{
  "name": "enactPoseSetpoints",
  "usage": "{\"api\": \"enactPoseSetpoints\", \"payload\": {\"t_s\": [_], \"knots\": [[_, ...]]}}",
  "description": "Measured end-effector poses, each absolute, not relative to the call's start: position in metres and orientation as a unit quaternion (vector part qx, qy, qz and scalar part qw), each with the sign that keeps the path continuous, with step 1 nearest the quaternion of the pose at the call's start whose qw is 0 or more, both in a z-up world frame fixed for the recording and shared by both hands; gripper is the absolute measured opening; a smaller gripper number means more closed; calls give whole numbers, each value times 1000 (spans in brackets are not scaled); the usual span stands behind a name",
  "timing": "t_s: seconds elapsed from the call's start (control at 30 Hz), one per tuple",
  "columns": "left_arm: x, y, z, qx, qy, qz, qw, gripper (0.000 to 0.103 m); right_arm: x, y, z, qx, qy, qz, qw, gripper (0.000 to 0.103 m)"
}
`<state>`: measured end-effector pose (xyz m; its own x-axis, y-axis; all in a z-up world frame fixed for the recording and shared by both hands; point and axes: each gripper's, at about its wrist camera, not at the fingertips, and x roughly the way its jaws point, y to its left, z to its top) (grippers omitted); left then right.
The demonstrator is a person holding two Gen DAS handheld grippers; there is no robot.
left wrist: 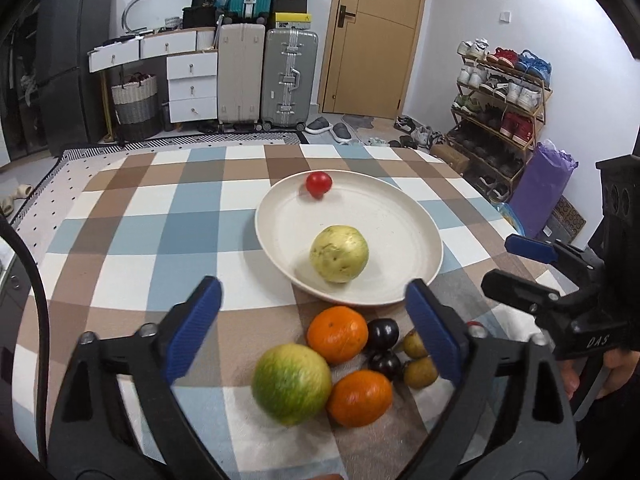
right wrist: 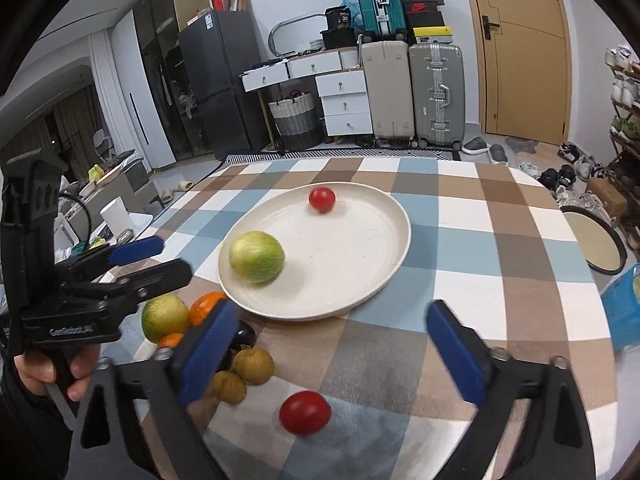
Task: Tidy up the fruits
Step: 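Reach the right gripper to the second red tomato and grasp it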
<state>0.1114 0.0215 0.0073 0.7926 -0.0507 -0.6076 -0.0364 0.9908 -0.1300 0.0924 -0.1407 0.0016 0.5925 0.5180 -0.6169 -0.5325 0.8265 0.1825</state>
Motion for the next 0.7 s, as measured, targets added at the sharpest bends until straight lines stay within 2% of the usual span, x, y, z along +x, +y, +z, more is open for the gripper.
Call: {"api": "enactPoseSetpoints", "payload": {"t_s": [0.33, 0.7], "knots": [[65, 27, 5, -79, 300, 15, 951, 103, 73, -151, -4, -12, 317, 292, 902, 103], [56, 35, -9, -91, 312, 19, 946, 103, 67, -153, -16, -13, 349, 314, 883, 103]]}}
